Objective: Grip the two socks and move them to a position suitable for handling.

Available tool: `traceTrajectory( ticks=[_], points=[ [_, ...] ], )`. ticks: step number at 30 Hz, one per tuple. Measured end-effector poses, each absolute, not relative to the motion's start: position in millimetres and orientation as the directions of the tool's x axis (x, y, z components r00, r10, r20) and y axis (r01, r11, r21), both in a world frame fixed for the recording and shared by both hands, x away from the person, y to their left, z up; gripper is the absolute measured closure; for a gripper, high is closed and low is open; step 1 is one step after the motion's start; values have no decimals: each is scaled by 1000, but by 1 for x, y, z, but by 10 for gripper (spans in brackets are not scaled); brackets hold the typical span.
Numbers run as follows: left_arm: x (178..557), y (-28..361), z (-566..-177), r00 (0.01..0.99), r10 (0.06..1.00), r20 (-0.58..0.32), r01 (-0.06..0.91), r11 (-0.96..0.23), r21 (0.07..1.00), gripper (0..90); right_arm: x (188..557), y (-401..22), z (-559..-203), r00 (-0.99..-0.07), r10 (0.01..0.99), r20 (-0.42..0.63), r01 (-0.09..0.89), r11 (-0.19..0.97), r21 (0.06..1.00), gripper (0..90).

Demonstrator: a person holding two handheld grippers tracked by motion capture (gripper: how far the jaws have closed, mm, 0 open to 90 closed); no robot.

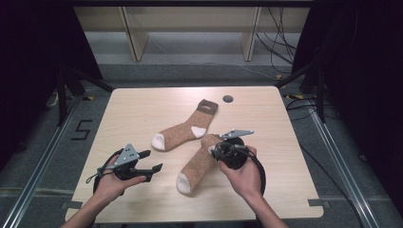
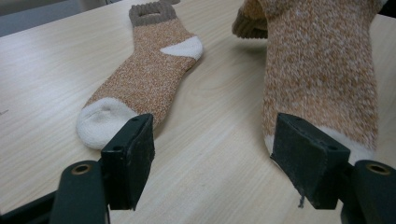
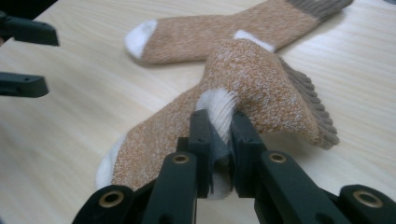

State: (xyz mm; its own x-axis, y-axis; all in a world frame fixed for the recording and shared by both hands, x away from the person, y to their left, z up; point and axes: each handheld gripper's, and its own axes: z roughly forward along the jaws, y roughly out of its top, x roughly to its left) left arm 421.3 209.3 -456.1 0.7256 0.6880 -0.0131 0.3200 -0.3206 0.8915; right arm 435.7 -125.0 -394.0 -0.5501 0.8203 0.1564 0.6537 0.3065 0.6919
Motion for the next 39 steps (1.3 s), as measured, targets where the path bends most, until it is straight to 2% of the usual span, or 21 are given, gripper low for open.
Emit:
traceTrajectory(
  ticks=[10,17,19,20,22,27,28,29,30,31,33,37,39],
  points=[
    [399,210,-450,754,657,1,301,-347,888,291,403,-102,-400,-575,805,144,646,339,683,814],
    [380,186,-467,832,555,-22,316,-441,840,325,393,-84,-436,-568,807,162,706,376,600,766],
    [375,179,-475,854,519,-20,311,-480,820,344,394,-83,-446,-573,804,161,713,392,581,729],
    [372,173,-482,876,482,-24,310,-525,793,363,395,-83,-455,-583,798,152,712,412,568,667],
    [369,171,-487,886,464,-13,305,-560,770,387,397,-86,-459,-607,783,136,701,446,557,581],
    [369,171,-493,890,456,-10,310,-590,745,429,403,-97,-446,-590,795,138,695,414,588,522],
    [368,171,-494,886,464,-12,317,-586,746,429,407,-100,-442,-582,802,133,694,405,596,517],
    [369,172,-495,889,458,1,310,-603,735,434,427,-111,-437,-554,826,106,693,388,607,498],
    [369,172,-495,889,458,1,310,-603,735,436,427,-111,-437,-554,826,106,693,388,607,498],
    [369,171,-496,883,470,-7,323,-597,734,438,452,-123,-439,-530,844,80,694,377,614,499],
    [368,171,-497,881,472,-4,323,-597,734,444,460,-127,-440,-529,845,73,692,380,614,499],
    [371,173,-498,883,468,-11,331,-608,722,450,499,-136,-456,-544,838,44,665,399,632,473],
    [371,173,-498,880,475,-13,338,-606,721,452,506,-135,-461,-544,837,64,678,392,622,468]
  ],
)
